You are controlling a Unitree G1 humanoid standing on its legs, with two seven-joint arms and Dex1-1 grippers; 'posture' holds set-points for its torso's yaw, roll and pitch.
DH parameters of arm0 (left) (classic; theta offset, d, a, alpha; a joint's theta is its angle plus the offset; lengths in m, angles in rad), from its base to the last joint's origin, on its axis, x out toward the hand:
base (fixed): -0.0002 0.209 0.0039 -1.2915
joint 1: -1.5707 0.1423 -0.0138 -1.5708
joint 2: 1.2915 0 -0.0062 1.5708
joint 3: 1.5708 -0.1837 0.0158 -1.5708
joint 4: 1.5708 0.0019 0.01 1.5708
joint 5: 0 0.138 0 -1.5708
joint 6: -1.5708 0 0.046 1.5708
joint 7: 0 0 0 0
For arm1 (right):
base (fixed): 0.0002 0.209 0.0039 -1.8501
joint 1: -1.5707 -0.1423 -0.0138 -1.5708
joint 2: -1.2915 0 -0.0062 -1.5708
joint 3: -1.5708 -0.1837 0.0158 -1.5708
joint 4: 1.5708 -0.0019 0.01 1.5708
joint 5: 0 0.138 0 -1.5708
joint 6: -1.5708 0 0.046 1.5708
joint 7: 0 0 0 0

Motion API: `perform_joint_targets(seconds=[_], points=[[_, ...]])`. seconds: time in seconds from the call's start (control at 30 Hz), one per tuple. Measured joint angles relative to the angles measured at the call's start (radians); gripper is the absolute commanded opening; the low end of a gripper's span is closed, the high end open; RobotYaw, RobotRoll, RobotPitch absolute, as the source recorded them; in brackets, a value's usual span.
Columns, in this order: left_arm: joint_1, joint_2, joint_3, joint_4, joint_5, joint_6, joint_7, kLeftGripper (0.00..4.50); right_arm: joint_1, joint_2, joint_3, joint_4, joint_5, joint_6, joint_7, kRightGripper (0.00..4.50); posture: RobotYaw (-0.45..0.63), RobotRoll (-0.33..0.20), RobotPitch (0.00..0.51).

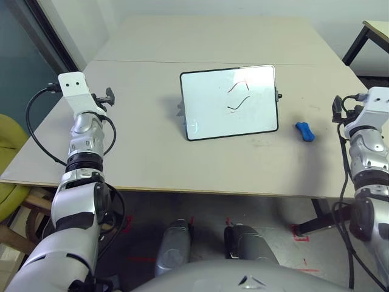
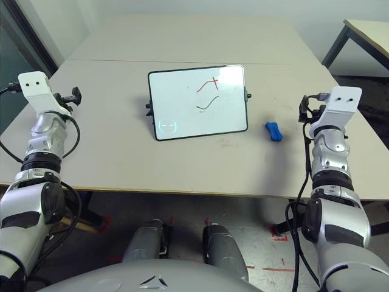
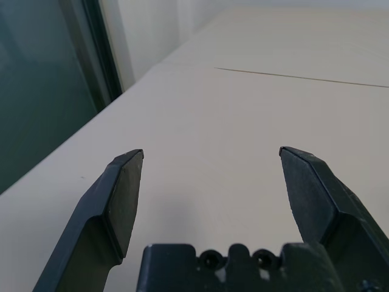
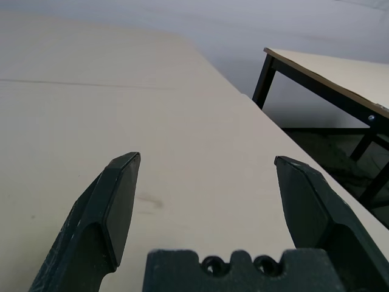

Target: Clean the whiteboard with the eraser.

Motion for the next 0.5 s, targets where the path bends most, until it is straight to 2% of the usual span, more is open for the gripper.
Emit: perform_joint_targets(seconds=[0.27,0.43,0.5], points=[[-0.023,0.012,-0.006,0.042,0.004,-0.002,-0.007,4.5,0.047,0.014,0.002,-0.101,0.014,0.026,0.022,4.47,0.17,0.0,0.039],[-0.052,0.02,-0.014,0.049,0.001,-0.011,-0.062,4.5,0.052,0.008,0.005,-0.26,0.034,0.174,0.048,4.47,0.16,0.0,0.031],[-0.059,0.026,-0.015,0.05,-0.011,-0.01,-0.152,4.5,0.059,-0.015,0.011,-0.33,0.047,0.293,0.076,4.47,0.15,0.0,0.029]])
